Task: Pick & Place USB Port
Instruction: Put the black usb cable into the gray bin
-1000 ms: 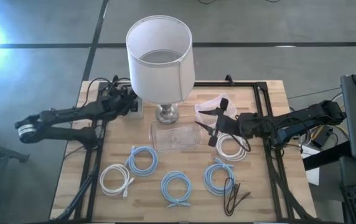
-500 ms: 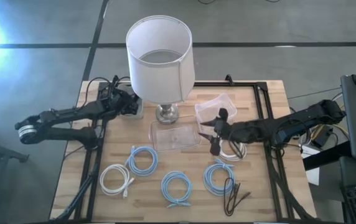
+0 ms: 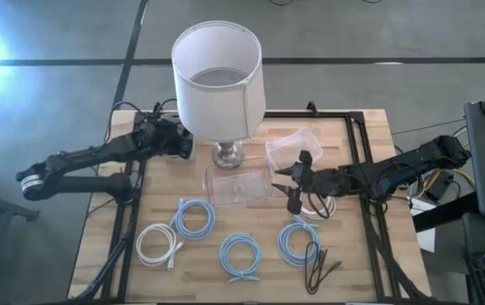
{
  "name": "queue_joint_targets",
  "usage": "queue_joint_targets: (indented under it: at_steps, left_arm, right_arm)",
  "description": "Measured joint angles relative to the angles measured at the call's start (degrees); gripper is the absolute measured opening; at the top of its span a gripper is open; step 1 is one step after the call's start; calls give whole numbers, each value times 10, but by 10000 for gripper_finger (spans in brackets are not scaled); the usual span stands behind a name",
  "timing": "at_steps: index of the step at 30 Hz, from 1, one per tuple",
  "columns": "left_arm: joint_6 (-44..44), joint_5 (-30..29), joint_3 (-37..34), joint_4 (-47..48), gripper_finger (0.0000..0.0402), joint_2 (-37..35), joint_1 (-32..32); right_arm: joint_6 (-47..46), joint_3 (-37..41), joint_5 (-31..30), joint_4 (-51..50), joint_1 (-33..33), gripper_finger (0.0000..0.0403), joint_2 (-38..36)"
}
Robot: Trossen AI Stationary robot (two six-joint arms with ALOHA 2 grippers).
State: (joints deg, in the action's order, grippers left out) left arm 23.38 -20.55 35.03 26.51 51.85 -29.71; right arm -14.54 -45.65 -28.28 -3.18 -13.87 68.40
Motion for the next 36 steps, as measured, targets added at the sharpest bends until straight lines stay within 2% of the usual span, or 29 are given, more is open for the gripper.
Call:
queue_joint_targets:
  at_steps: [3, 9, 14, 19, 22, 27, 36]
  left_arm:
    - [-11, 30, 0, 2, 100, -30, 18]
    - [-10, 34, -1, 0, 99, -100, 87]
    - [-10, 34, -4, -33, 99, -135, 161]
    - [-22, 29, -5, -73, 98, -133, 216]
    - [-23, 26, -5, -88, 98, -127, 232]
    - [-18, 26, -6, -90, 98, -118, 240]
    - [-4, 25, -6, -92, 98, -108, 240]
  right_arm:
    - [-37, 0, 12, -14, 0, 196, 0]
    - [-165, 1, 68, -89, -15, 196, 0]
    - [-346, 1, 101, -189, -58, 196, 0]
    - [-569, 1, 192, -271, -123, 196, 0]
    - [-672, 2, 219, -284, -168, 196, 4]
    - [-779, 2, 262, -281, -229, 196, 30]
    - [-947, -12, 342, -259, -300, 196, 145]
